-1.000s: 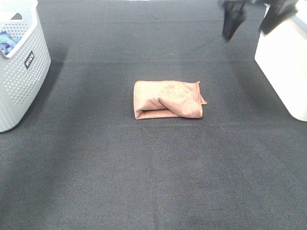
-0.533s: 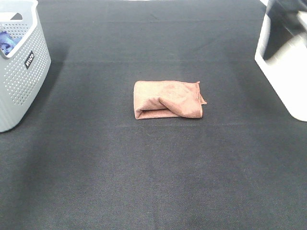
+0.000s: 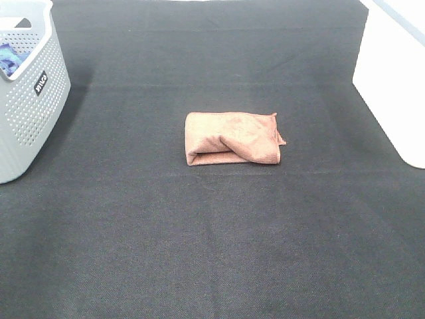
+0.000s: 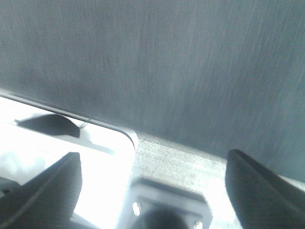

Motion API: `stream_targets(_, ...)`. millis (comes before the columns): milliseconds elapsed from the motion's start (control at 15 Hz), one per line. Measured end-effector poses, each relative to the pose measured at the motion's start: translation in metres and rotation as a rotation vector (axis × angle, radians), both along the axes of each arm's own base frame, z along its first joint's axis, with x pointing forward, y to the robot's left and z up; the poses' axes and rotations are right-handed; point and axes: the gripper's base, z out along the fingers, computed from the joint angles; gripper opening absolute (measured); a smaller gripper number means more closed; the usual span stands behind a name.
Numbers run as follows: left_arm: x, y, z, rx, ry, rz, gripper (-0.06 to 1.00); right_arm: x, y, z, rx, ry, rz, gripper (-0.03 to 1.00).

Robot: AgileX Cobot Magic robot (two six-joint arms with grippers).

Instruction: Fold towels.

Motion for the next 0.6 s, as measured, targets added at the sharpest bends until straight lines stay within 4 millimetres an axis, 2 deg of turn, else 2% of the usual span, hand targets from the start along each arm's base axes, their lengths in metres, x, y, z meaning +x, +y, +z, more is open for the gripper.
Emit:
stream_targets(67, -0.009, 0.002, -0.005, 0.000, -0.036, -0.013, 0.85, -0.012, -0.004, -0.004, 0.005, -0.030, 0.012, 0.78)
stream_targets(200, -0.020, 0.005, -0.008, 0.009, -0.139, -0.056, 0.85, -0.031, -0.010, 0.000, 0.038, -0.162, 0.032, 0.78)
stream_targets(267, -0.020, 0.005, -0.008, 0.009, -0.139, -0.056, 0.85, -0.031, -0.010, 0.000, 0.038, -0.162, 0.032, 0.78)
stream_targets(400, -0.021, 0.005, -0.010, 0.001, -0.217, -0.082, 0.85, -0.051, -0.015, 0.007, 0.097, -0.371, 0.065, 0.78)
stream_targets(600, -0.020, 0.004, -0.012, 0.000, -0.225, -0.086, 0.85, -0.070, -0.020, 0.011, 0.140, -0.527, 0.087, 0.78)
